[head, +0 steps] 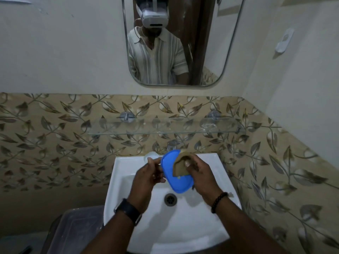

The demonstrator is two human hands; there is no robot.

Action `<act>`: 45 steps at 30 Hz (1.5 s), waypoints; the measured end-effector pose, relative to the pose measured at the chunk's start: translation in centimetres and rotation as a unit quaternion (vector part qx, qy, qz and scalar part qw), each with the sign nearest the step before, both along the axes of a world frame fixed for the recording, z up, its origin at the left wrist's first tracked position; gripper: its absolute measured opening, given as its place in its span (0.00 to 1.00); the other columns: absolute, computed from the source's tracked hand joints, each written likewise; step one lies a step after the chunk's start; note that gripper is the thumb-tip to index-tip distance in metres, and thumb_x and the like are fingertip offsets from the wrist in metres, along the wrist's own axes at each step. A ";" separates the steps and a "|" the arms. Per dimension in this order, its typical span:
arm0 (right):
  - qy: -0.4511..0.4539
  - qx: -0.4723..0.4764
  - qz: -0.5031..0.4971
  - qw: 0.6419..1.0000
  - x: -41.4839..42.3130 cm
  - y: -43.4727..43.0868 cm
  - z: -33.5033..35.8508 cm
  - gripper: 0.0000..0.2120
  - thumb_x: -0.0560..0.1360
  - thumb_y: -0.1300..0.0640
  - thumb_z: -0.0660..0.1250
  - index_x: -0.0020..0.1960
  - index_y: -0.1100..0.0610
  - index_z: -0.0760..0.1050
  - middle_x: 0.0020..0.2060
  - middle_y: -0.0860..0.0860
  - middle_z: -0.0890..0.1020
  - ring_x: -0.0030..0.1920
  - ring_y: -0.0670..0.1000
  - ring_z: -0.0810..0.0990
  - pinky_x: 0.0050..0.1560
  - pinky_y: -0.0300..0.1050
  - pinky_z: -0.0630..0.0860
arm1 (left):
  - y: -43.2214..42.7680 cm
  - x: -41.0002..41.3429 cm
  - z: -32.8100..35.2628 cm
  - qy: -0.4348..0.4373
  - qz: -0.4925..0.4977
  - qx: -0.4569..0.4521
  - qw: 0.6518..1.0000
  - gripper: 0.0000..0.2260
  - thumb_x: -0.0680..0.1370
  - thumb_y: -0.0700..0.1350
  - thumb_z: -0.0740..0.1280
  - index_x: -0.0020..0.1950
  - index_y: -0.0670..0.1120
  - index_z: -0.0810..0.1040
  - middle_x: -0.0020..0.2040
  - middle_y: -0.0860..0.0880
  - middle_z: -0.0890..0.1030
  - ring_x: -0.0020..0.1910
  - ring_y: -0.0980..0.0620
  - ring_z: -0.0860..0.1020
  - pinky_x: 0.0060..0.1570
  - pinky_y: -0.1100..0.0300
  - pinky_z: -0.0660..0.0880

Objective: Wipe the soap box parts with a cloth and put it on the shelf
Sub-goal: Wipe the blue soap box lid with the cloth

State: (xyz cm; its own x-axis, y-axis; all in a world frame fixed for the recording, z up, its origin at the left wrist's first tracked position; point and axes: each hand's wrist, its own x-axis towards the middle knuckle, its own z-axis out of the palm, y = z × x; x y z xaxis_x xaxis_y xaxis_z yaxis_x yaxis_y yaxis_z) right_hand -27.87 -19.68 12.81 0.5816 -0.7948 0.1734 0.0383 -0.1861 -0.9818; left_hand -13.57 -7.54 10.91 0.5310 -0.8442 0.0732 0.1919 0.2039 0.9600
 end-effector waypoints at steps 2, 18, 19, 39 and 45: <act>0.096 -0.100 0.088 0.986 -0.9 -1.0 0.2 0.19 0.83 0.61 0.61 0.60 0.36 0.76 0.59 0.33 0.80 0.63 0.39 0.77 0.62 0.33 0.73 | -0.1 1.5 1.5 -0.034 -0.060 0.068 0.995 0.22 0.78 0.62 0.63 0.54 0.47 0.87 0.42 0.47 0.86 0.39 0.51 0.80 0.40 0.58 0.81; 0.112 -0.094 -0.291 0.946 1.4 2.5 -5.1 0.11 0.82 0.59 0.62 0.62 0.56 0.78 0.57 0.53 0.80 0.54 0.54 0.80 0.51 0.45 0.76 | -1.1 -2.5 -0.6 0.190 0.021 0.042 0.981 0.07 0.82 0.43 0.65 0.47 0.42 0.79 0.52 0.40 0.87 0.51 0.42 0.86 0.50 0.51 0.84; 0.146 -0.181 -0.295 0.927 1.4 3.2 -5.6 0.13 0.81 0.61 0.63 0.64 0.56 0.78 0.60 0.52 0.78 0.56 0.53 0.78 0.53 0.44 0.76 | -1.1 -2.7 -0.7 0.193 0.024 0.040 0.980 0.08 0.83 0.43 0.65 0.48 0.42 0.80 0.52 0.40 0.87 0.51 0.43 0.86 0.48 0.52 0.84; 0.186 -0.471 -0.101 0.856 0.9 3.6 -1.9 0.18 0.75 0.57 0.58 0.61 0.42 0.76 0.50 0.47 0.79 0.48 0.53 0.75 0.43 0.48 0.71 | -0.2 -1.1 -0.6 0.159 0.015 0.074 0.984 0.09 0.83 0.44 0.65 0.50 0.42 0.83 0.47 0.40 0.88 0.46 0.46 0.87 0.46 0.52 0.85; 0.223 -0.554 -0.112 0.795 -1.2 1.6 -1.6 0.18 0.70 0.59 0.72 0.56 0.43 0.79 0.50 0.47 0.77 0.48 0.53 0.75 0.46 0.46 0.64 | -0.3 0.2 0.0 0.176 0.046 0.035 0.983 0.09 0.82 0.44 0.66 0.48 0.45 0.86 0.47 0.43 0.88 0.44 0.48 0.87 0.42 0.54 0.84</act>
